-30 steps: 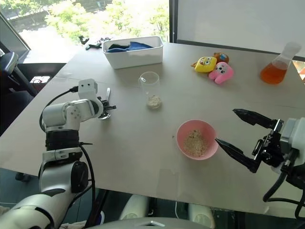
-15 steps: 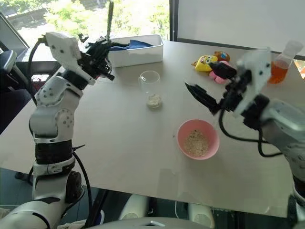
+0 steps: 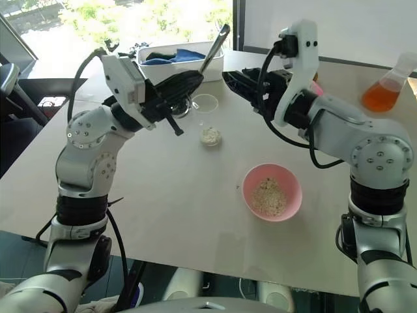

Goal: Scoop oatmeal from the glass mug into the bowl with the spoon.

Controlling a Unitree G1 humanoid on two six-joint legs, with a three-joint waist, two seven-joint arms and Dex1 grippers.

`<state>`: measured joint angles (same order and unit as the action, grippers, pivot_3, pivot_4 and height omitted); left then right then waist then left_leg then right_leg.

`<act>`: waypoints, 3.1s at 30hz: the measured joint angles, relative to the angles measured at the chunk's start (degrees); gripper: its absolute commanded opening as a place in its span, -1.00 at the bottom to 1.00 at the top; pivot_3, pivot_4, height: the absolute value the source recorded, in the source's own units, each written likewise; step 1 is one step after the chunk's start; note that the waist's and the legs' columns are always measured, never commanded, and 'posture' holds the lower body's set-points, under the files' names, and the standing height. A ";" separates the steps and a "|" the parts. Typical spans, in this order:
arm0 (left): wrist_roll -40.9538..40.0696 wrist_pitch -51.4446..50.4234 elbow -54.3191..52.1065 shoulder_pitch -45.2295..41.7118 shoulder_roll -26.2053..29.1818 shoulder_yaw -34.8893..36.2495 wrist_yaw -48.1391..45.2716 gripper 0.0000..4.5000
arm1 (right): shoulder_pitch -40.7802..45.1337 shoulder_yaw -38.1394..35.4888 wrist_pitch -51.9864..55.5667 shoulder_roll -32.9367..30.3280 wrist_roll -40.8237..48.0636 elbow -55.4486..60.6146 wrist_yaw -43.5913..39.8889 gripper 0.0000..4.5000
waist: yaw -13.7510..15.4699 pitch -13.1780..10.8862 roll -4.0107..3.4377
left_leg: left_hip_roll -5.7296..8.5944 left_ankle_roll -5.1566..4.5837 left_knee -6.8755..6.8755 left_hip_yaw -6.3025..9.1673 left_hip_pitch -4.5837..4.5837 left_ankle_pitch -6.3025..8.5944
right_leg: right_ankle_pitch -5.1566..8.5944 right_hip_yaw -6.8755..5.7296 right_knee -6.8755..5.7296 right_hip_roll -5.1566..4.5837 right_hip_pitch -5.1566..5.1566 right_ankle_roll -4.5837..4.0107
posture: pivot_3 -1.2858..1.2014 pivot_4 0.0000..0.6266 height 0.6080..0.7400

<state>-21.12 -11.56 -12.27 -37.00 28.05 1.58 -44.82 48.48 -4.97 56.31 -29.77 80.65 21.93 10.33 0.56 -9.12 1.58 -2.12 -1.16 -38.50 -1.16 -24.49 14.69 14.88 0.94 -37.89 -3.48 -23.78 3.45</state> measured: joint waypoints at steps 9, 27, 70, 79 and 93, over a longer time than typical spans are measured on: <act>0.16 2.20 0.09 1.25 -0.44 -2.42 -3.71 -1.00 | 1.93 -0.05 -0.33 2.85 5.68 -1.37 2.76 -0.46 | -0.24 -0.01 -0.01 | -0.03 0.00 -0.04 0.05 0.01 0.00 | 0.00 0.00 -0.06 0.08 0.00 0.00 | 0.03 -0.52 1.00; -13.60 -15.31 7.13 0.64 6.28 9.74 -2.29 0.12 | -1.94 -6.71 -3.79 -1.79 17.66 -2.33 8.27 -1.00 | -1.50 -0.07 -0.12 | -0.08 -0.01 -0.03 0.10 0.04 0.00 | 0.00 0.02 -0.07 0.14 0.00 0.00 | 0.03 -0.52 1.00; 10.96 19.06 65.37 -23.10 -10.18 4.52 1.07 -0.98 | -9.07 -3.55 -20.15 -13.92 17.82 11.87 20.75 -1.00 | -1.14 -0.12 -0.14 | -0.07 0.00 -0.23 0.08 -0.22 0.00 | -0.02 0.01 -0.05 0.15 -0.06 0.03 | 0.03 -0.52 1.00; 11.90 20.93 53.11 -16.48 -12.60 0.32 -1.26 -0.98 | -5.45 -0.17 -17.43 -13.64 11.53 9.61 17.43 -1.00 | -1.09 -0.12 -0.14 | -0.07 -0.01 -0.30 0.10 -0.22 0.00 | -0.02 0.00 -0.10 0.15 -0.05 0.03 | 0.03 -0.52 1.00; 14.43 21.44 44.79 -13.96 -15.09 -3.53 1.99 -0.98 | -2.54 18.13 -6.88 -15.18 -20.65 11.98 6.60 -1.00 | -1.02 -0.11 -0.14 | -0.04 -0.01 -0.36 0.12 -0.26 0.00 | -0.02 0.00 -0.08 0.15 -0.05 0.04 | 0.03 -0.52 1.00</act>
<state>-6.69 9.88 32.53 -50.96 12.96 -1.95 -42.84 45.94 13.16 49.43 -44.95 60.00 33.90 16.93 -0.46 -9.23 1.44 -2.16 -1.18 -38.86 -1.03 -24.75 14.69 14.86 0.94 -37.97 -3.33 -23.83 3.49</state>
